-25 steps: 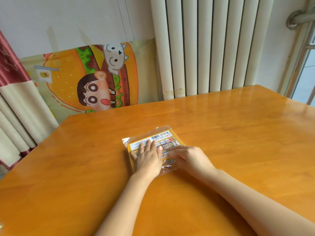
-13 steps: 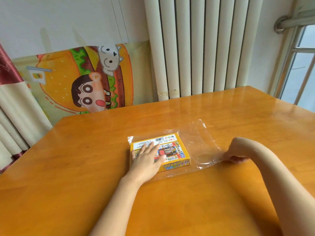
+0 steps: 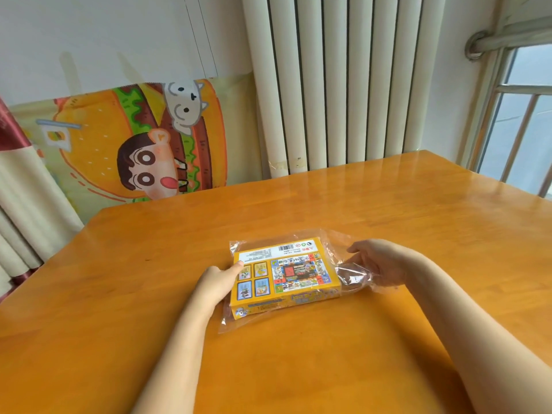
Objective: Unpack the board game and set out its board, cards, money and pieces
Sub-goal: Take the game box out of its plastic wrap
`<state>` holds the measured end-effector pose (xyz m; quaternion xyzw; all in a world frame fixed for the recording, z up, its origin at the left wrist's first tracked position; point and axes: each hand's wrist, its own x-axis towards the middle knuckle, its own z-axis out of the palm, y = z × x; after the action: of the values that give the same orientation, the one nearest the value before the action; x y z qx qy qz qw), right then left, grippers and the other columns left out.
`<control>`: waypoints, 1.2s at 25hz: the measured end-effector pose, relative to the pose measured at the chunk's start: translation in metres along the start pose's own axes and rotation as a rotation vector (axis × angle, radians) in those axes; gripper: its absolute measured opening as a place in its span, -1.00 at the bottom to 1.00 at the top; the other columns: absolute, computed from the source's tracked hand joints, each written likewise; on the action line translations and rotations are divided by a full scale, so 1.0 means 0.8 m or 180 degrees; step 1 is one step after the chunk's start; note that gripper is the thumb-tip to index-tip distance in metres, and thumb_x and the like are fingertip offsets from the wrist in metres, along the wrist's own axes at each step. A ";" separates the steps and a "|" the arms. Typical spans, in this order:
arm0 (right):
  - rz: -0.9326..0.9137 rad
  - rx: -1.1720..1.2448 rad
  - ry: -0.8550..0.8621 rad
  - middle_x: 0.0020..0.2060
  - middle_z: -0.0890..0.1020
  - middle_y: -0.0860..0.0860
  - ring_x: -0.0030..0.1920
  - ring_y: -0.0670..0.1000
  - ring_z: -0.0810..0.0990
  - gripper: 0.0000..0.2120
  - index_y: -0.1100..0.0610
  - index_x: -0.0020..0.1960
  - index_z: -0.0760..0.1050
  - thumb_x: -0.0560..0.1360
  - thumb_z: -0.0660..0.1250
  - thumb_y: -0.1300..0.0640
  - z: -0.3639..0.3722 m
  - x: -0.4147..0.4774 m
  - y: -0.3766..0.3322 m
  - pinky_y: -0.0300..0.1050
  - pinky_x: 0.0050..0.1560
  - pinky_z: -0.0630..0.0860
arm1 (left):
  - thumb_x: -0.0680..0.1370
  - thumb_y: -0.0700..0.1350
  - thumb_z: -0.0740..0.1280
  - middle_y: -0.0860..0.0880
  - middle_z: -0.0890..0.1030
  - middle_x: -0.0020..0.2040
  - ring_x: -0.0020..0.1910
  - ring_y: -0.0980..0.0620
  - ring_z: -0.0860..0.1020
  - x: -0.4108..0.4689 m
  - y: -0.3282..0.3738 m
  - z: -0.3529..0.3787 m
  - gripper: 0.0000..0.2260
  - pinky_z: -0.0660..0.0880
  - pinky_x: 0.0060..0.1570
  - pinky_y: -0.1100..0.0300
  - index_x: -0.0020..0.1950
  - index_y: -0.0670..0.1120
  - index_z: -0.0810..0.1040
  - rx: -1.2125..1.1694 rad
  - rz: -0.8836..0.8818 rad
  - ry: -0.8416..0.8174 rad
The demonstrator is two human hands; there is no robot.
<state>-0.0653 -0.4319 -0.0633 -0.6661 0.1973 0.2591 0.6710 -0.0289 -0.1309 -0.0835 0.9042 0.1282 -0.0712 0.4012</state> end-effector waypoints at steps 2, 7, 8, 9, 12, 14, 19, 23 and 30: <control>-0.0230 -0.0415 0.0266 -0.30 0.59 0.13 -0.46 0.02 0.53 -0.64 0.36 -0.08 0.53 0.61 0.14 0.08 0.004 -0.005 0.002 -0.18 -0.41 0.44 | 0.55 0.15 0.26 -0.10 0.63 -0.19 -0.20 -0.06 0.55 -0.003 0.003 0.004 -0.60 0.35 -0.28 0.17 -0.20 -0.18 0.57 0.0024 0.0013 -0.0179; -0.0177 -0.1952 0.0724 -0.41 0.64 0.16 -0.48 0.02 0.57 -0.39 0.29 0.06 0.49 0.51 0.17 -0.30 -0.016 -0.036 0.003 -0.25 -0.46 0.47 | 0.53 0.11 0.32 -0.10 0.69 -0.21 -0.14 -0.10 0.64 0.002 -0.004 0.002 -0.64 0.52 -0.08 0.10 -0.16 -0.19 0.65 0.0013 0.0072 -0.0189; -0.0250 -0.1713 0.0630 -0.37 0.65 0.17 -0.43 0.04 0.59 -0.37 0.27 0.09 0.49 0.47 0.20 -0.32 -0.016 -0.036 0.004 -0.22 -0.41 0.51 | 0.54 0.08 0.32 -0.10 0.69 -0.21 -0.12 -0.11 0.65 0.002 -0.005 0.002 -0.67 0.53 -0.05 0.09 -0.16 -0.18 0.66 -0.0132 0.0043 -0.0184; -0.0425 -0.1317 0.0556 -0.31 0.68 0.19 -0.38 0.04 0.59 -0.40 0.26 0.12 0.48 0.44 0.27 -0.28 -0.016 -0.030 0.006 -0.18 -0.34 0.53 | 0.56 0.05 0.31 -0.11 0.69 -0.21 -0.11 -0.11 0.65 0.002 -0.005 0.003 -0.68 0.53 -0.04 0.09 -0.18 -0.17 0.65 -0.0260 0.0004 -0.0163; -0.0840 0.0138 0.0274 -0.12 0.68 0.24 -0.37 0.00 0.58 -0.57 0.38 0.21 0.45 0.49 0.35 0.08 -0.009 -0.007 0.009 -0.22 -0.38 0.57 | 0.59 0.03 0.22 -0.15 0.69 -0.15 -0.08 -0.14 0.64 -0.002 -0.002 0.009 -0.65 0.46 -0.15 0.14 -0.18 -0.20 0.62 -0.0138 0.0015 0.0001; -0.0569 0.1198 -0.0106 -0.30 0.66 0.23 -0.50 0.00 0.58 -0.66 0.44 0.12 0.45 0.62 0.17 0.14 -0.008 -0.004 0.006 -0.24 -0.55 0.52 | 0.61 0.01 0.18 -0.18 0.68 -0.13 -0.10 -0.16 0.62 -0.003 0.000 0.012 -0.64 0.40 -0.20 0.15 -0.17 -0.21 0.61 0.0011 0.0062 0.0098; -0.0571 0.0676 -0.0299 -0.32 0.61 0.11 -0.43 -0.03 0.57 -0.60 0.25 0.12 0.57 0.62 0.03 0.05 -0.004 -0.021 -0.001 -0.29 -0.47 0.47 | 0.64 -0.05 0.12 -0.21 0.61 0.02 -0.02 -0.18 0.55 -0.002 0.003 0.019 -0.74 0.42 -0.10 0.10 -0.01 -0.19 0.50 -0.0298 0.0116 0.0533; -0.0775 0.0043 -0.0480 0.19 0.58 0.22 0.14 0.17 0.60 -0.46 -0.11 0.25 0.51 0.48 0.07 -0.39 0.014 -0.017 0.003 -0.04 0.05 0.55 | 0.66 -0.06 0.14 -0.18 0.62 -0.11 -0.20 -0.14 0.61 -0.006 0.012 0.012 -0.77 0.53 -0.24 0.05 0.15 -0.20 0.43 -0.2200 -0.0223 0.0214; -0.1216 0.0051 -0.0546 0.13 0.63 0.19 0.18 0.16 0.56 -0.29 0.06 0.17 0.61 0.34 0.11 -0.44 0.016 -0.016 0.006 0.05 0.30 0.42 | 0.61 -0.03 0.23 -0.12 0.65 -0.18 -0.40 -0.02 0.65 -0.021 0.023 -0.001 -0.70 0.55 -0.51 0.17 0.26 -0.17 0.45 -0.3120 0.0049 0.0170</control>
<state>-0.0794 -0.4204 -0.0585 -0.6615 0.0116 0.1814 0.7276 -0.0394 -0.1450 -0.0656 0.6114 0.1501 0.0236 0.7766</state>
